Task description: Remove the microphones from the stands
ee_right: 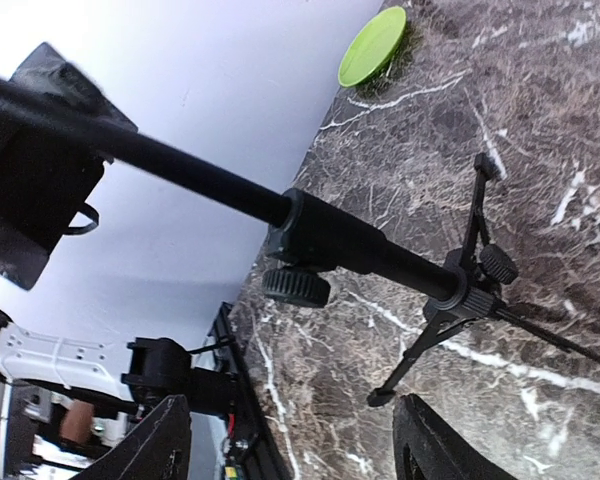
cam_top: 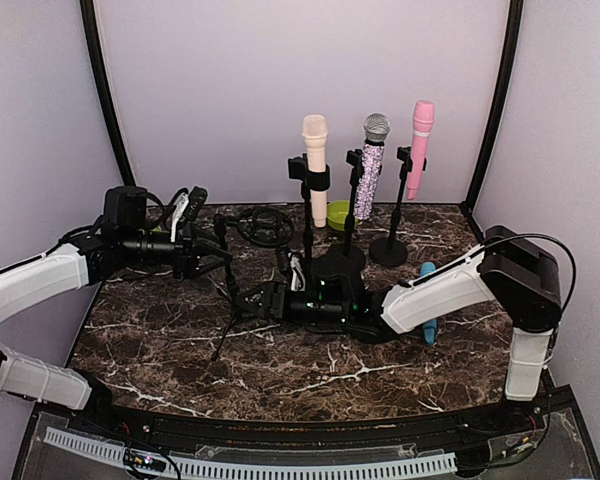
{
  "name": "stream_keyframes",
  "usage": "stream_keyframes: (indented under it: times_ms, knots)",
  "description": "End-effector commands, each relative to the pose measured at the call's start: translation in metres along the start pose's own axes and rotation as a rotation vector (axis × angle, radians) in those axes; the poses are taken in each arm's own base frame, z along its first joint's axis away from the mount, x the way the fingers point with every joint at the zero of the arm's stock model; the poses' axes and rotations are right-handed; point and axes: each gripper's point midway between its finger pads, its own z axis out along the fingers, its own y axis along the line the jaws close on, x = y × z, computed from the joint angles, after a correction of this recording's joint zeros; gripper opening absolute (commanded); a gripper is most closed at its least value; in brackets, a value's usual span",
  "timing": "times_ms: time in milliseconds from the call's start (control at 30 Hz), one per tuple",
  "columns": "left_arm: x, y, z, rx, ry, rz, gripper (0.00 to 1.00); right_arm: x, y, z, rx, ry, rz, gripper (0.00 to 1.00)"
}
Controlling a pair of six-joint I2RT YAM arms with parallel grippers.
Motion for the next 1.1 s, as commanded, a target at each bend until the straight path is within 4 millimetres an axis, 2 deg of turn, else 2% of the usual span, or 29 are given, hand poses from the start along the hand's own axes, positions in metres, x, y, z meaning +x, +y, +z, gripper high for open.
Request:
stream_keyframes:
  times_ms: [0, 167, 333, 400, 633, 833, 1067]
  knots:
    - [-0.020, -0.013, -0.001, 0.074, -0.026, 0.067, 0.52, -0.018, 0.034, 0.009, -0.210, -0.006, 0.133, 0.70]
    - [-0.023, -0.009, 0.002, 0.074, -0.025, 0.078, 0.52, -0.023, 0.029, 0.016, -0.245, 0.006, 0.197, 0.67]
    - [-0.024, -0.008, 0.004, 0.073, -0.032, 0.079, 0.47, -0.028, 0.024, 0.021, -0.258, -0.014, 0.250, 0.63]
    - [-0.024, -0.007, 0.004, 0.069, -0.032, 0.078, 0.44, -0.038, 0.034, 0.026, -0.292, -0.031, 0.257, 0.60]
    - [-0.024, -0.007, 0.002, 0.060, -0.029, 0.088, 0.40, -0.040, 0.018, 0.035, -0.249, -0.037, 0.310, 0.49]
    - [-0.023, -0.003, 0.002, 0.031, -0.024, 0.086, 0.38, -0.040, 0.006, 0.039, -0.197, -0.039, 0.332, 0.47]
    - [-0.022, -0.002, 0.001, 0.019, -0.021, 0.090, 0.37, -0.040, 0.002, 0.046, -0.179, -0.044, 0.350, 0.41]
